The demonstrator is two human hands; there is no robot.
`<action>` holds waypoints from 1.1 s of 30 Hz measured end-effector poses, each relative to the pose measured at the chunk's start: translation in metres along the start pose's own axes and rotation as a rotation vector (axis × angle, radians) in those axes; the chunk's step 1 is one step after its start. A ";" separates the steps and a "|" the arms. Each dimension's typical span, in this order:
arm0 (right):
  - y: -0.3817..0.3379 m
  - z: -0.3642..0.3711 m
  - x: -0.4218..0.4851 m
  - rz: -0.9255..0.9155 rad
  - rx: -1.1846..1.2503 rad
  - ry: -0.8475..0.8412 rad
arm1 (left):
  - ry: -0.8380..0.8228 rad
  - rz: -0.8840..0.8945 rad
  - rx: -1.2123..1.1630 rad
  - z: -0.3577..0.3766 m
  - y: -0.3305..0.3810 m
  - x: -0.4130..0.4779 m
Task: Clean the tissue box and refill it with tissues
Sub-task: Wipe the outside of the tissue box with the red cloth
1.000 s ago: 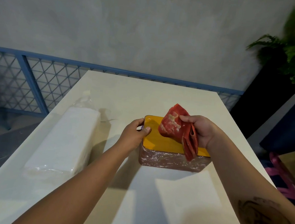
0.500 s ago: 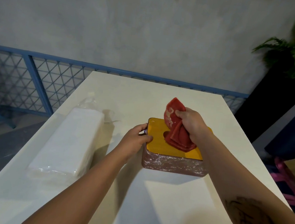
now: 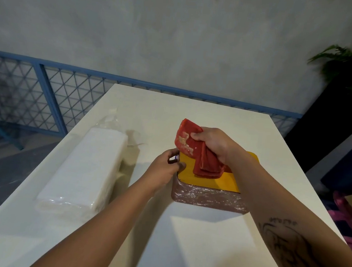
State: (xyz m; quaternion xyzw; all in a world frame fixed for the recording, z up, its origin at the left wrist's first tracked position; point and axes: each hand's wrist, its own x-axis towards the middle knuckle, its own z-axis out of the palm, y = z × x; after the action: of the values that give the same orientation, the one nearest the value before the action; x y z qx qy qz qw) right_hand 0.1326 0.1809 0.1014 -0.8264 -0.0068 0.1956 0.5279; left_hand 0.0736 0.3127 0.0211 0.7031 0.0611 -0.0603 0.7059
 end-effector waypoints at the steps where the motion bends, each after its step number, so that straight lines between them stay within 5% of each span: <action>1: -0.001 0.000 -0.001 0.012 -0.004 -0.009 | 0.004 0.002 -0.008 0.000 -0.002 0.000; 9: -0.003 -0.019 -0.022 0.241 0.188 -0.056 | 0.100 0.014 0.040 -0.010 -0.010 -0.008; 16: 0.001 -0.036 -0.029 0.128 0.207 0.106 | 0.164 0.090 -0.055 -0.015 0.010 -0.005; 26: 0.008 0.000 -0.037 0.020 -0.026 -0.072 | -0.056 0.071 0.231 -0.016 0.026 0.028; 33: 0.011 -0.007 -0.048 0.119 -0.051 -0.246 | 0.002 0.081 0.202 -0.013 0.025 0.035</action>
State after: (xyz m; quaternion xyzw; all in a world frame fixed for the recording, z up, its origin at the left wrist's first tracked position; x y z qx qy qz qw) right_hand 0.0879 0.1593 0.1091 -0.8082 -0.0274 0.3264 0.4895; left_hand 0.1119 0.3258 0.0399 0.7726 0.0269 -0.0371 0.6332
